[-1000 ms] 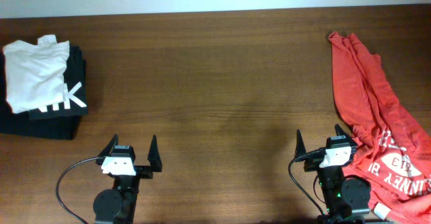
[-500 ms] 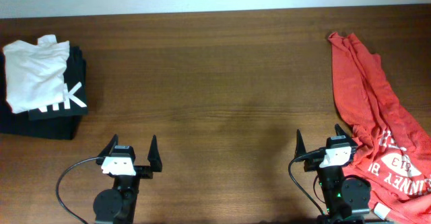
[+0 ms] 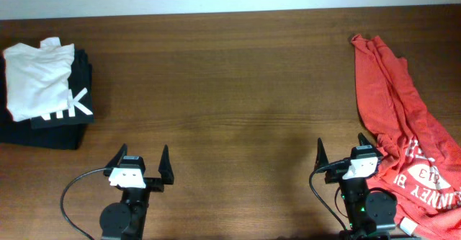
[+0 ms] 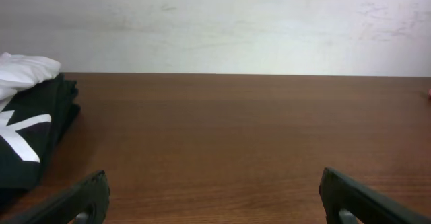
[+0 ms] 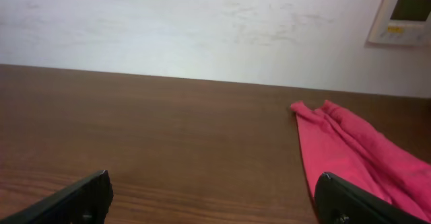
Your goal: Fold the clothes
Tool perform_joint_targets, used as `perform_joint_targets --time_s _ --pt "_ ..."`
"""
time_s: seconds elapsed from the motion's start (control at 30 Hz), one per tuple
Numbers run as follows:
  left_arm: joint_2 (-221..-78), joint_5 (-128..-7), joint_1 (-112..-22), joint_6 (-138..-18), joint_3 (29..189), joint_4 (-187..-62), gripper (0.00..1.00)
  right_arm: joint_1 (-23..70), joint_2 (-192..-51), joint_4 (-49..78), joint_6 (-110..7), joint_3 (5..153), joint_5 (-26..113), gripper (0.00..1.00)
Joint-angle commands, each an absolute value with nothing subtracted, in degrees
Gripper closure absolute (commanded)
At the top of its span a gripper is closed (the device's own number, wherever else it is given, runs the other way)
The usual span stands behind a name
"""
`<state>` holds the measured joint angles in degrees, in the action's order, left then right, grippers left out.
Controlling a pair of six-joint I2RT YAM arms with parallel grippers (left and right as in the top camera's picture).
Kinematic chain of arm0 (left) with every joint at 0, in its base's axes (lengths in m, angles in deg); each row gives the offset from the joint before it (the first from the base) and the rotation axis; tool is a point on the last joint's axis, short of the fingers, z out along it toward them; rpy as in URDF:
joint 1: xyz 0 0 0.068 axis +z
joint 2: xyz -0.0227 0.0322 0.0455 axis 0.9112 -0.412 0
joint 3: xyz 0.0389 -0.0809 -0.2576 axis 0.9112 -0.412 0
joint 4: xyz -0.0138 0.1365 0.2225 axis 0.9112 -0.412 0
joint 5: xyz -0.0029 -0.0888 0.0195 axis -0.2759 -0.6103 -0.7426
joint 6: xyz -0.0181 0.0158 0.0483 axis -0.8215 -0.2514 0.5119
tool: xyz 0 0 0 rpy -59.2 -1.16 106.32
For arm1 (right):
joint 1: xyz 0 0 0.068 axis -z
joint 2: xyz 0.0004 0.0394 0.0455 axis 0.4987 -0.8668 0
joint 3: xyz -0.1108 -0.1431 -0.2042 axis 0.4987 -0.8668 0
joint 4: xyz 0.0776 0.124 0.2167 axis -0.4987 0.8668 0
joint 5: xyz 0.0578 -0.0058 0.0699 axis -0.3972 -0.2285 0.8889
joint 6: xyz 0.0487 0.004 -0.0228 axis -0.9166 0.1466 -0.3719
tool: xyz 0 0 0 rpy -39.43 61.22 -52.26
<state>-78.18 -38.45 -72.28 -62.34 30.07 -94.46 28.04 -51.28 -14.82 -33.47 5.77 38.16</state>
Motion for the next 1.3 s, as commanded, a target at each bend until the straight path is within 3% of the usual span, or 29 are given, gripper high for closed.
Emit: perform_joint_targets --time_s 0.0,0.23,0.53,0.67,0.77,0.87,1.0,1.13,1.2,1.23,1.27 --pt "-78.57 -40.43 -72.0 -61.64 32.17 -95.99 0.01 27.67 -51.02 -12.37 -36.53 7.45 38.29 0.01" --pt "-93.02 -40.48 -72.0 -61.62 45.26 -103.66 0.01 27.67 -60.33 -2.86 -36.51 19.8 38.05 0.01" --pt "-119.01 -40.46 -72.0 -61.6 68.84 -119.71 0.01 27.74 -99.56 22.93 -36.46 52.28 36.06 0.01" --pt "-122.94 -40.43 -72.0 -61.6 71.03 -121.43 0.01 27.74 -112.0 24.48 -36.51 57.29 37.53 0.01" --pt "-123.97 -40.43 -72.0 -61.6 71.03 -122.7 0.01 29.94 -120.06 28.98 -47.89 57.22 24.54 0.01" --pt "-124.54 -40.43 -72.0 -61.6 71.03 -123.12 0.01 36.41 -127.43 32.37 -54.54 57.22 21.94 0.02" --pt "-124.58 -40.43 -72.0 -61.6 71.03 -123.12 0.01 46.88 -130.1 33.03 -54.56 57.02 21.53 0.29" --pt "-124.58 -40.41 -72.0 -61.6 71.03 -123.1 0.01 53.44 -131.39 32.98 -55.41 53.59 22.18 0.35" --pt "-124.58 -40.39 -72.0 -61.6 71.03 -123.07 0.01 54.38 -131.6 31.67 -55.43 51.03 22.16 0.44" --pt "-124.58 -40.39 -72.0 -61.6 71.03 -123.07 0.01 54.36 -131.6 30.93 -55.43 50.18 22.23 0.52" --pt "-124.58 -40.39 -72.0 -61.6 71.03 -123.07 0.01 54.32 -131.6 30.66 -55.43 50.07 22.75 0.71"
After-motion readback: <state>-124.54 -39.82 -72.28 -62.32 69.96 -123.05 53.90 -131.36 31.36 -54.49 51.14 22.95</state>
